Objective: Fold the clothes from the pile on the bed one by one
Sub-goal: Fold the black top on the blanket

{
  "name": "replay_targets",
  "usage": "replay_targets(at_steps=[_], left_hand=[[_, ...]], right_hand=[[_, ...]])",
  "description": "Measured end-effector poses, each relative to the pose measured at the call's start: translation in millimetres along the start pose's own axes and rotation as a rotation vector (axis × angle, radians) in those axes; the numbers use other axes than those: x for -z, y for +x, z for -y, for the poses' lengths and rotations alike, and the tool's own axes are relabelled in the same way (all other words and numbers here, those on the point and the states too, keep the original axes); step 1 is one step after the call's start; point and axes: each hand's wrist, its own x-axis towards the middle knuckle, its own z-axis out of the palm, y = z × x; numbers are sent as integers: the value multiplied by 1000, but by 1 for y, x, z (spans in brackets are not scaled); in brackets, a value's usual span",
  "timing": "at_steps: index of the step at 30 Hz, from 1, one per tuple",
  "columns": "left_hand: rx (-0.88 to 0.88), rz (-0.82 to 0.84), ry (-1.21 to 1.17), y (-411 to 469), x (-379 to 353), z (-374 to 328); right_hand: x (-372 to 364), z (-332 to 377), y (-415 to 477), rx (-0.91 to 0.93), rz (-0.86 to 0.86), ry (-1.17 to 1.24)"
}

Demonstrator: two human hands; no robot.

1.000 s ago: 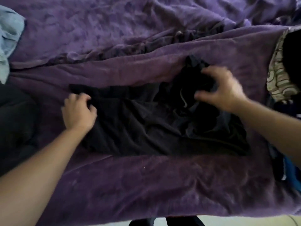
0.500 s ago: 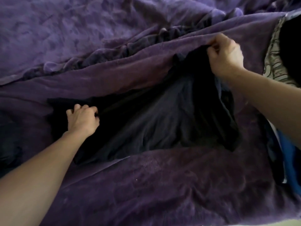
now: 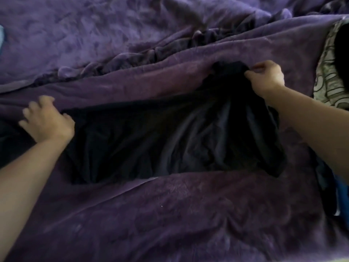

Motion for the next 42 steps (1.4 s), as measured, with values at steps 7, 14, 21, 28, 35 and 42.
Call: replay_targets(at_steps=[7, 14, 21, 28, 35, 42], left_hand=[[-515, 279, -114, -93, -7, -89], [-564, 600, -101, -147, -30, -114], [-672, 652, -93, -157, -34, -102], [-515, 662, -207, -143, -29, -62], [-167, 651, -387, -139, -5, -5], [-149, 371, -586, -155, 3, 13]], right_hand=[[-21, 42, 5, -56, 328, 49], [17, -17, -5, -28, -44, 106], [17, -106, -92, -205, 241, -39], [51, -35, -139, 49, 297, 357], [-55, 87, -197, 345, 650, -66], [-105, 65, -185, 58, 435, 309]])
